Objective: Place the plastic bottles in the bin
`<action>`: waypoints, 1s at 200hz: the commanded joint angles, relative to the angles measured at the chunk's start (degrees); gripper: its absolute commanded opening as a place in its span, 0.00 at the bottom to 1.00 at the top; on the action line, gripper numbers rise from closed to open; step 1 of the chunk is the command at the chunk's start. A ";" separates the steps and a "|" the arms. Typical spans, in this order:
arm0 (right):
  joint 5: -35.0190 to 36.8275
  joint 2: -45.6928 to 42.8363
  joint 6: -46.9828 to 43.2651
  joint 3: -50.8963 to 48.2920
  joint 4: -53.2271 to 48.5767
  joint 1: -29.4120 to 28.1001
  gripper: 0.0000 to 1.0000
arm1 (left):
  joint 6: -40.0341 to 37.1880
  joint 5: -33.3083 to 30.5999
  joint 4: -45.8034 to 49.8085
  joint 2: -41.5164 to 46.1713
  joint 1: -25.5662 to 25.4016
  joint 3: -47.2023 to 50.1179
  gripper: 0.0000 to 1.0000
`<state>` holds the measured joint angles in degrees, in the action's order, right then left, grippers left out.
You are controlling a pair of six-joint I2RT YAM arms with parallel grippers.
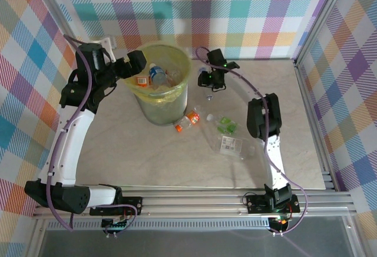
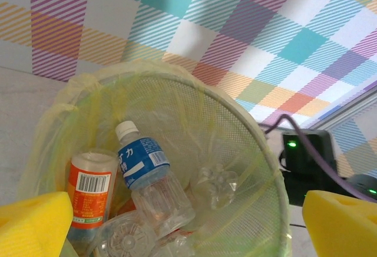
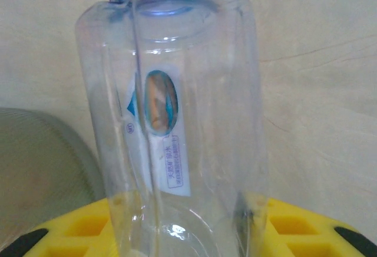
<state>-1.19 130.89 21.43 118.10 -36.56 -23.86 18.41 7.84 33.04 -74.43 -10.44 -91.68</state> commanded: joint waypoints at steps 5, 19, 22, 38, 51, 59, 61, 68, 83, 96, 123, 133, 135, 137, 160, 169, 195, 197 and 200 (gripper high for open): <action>0.28 -12.35 -2.22 -6.20 7.39 0.22 0.28 | 0.01 1.39 -1.96 1.16 -0.55 -0.90 1.00; -1.06 -17.72 -2.62 -11.19 10.84 0.05 0.27 | 0.88 3.48 -2.56 0.53 -0.63 -1.71 1.00; -1.40 -18.81 -2.68 -12.31 11.53 0.03 0.27 | 1.18 3.75 -2.69 0.40 -0.71 -1.92 1.00; -3.45 -24.64 -3.05 -18.06 15.59 -0.29 0.26 | 2.16 5.90 -4.08 -0.60 -1.53 -2.98 1.00; -5.20 -29.30 -3.75 -22.26 18.78 -0.81 0.26 | 2.77 8.22 -5.01 -1.87 -2.50 -4.13 1.00; -6.40 -31.78 -4.30 -24.42 20.41 -1.33 0.26 | 3.31 10.52 -5.98 -2.64 -3.27 -4.76 1.00; -6.66 -32.28 -4.40 -24.83 20.76 -1.45 0.26 | 3.43 11.23 -6.34 -2.91 -3.45 -4.92 1.00; -7.56 -34.39 -4.92 -26.43 22.00 -1.92 0.26 | 4.28 13.62 -7.63 -3.72 -4.06 -5.36 1.00; -9.26 -38.12 -5.90 -28.90 23.93 -3.20 0.26 | 6.13 18.14 -10.19 -5.39 -5.70 -6.32 1.00; -10.46 -40.65 -6.77 -30.32 25.08 -4.53 0.26 | 6.54 19.46 -10.78 -6.97 -7.60 -7.92 1.00; -12.61 -44.54 -7.93 -31.74 26.63 -7.38 0.26 | 4.52 20.15 -9.28 -10.25 -11.78 -12.25 1.00; -12.82 -45.47 -8.44 -32.01 26.95 -8.44 0.26 | 3.58 19.66 -7.85 -11.56 -13.00 -14.05 1.00; -12.88 -45.68 -8.56 -32.05 26.97 -8.65 0.26 | 3.50 19.56 -7.54 -11.80 -13.22 -14.40 1.00; -12.94 -45.82 -8.68 -32.10 27.08 -8.81 0.26 | 3.37 19.45 -7.30 -12.05 -13.34 -14.69 1.00; -13.35 -47.20 -8.86 -32.49 28.26 -10.68 0.26 | 2.78 18.39 -4.85 -14.68 -14.64 -17.94 1.00; -13.56 -47.57 -9.17 -32.39 28.72 -11.45 0.26 | 2.77 18.10 -3.83 -15.65 -14.79 -18.98 1.00; -13.32 -47.83 -10.13 -32.28 29.68 -13.15 0.27 | 2.54 18.30 -2.46 -17.53 -15.18 -20.74 0.99; -13.33 -47.83 -10.17 -32.31 29.72 -13.30 0.27 | 2.50 18.23 -2.32 -17.57 -15.28 -20.80 0.99; -13.27 -47.83 -10.28 -32.32 29.80 -13.46 0.27 | 2.36 18.08 -2.15 -17.73 -15.31 -20.90 0.98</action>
<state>-13.21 84.23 13.34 86.13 -10.02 -36.05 22.22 25.65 28.45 -90.89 -25.12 -110.37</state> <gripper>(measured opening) 0.405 0.994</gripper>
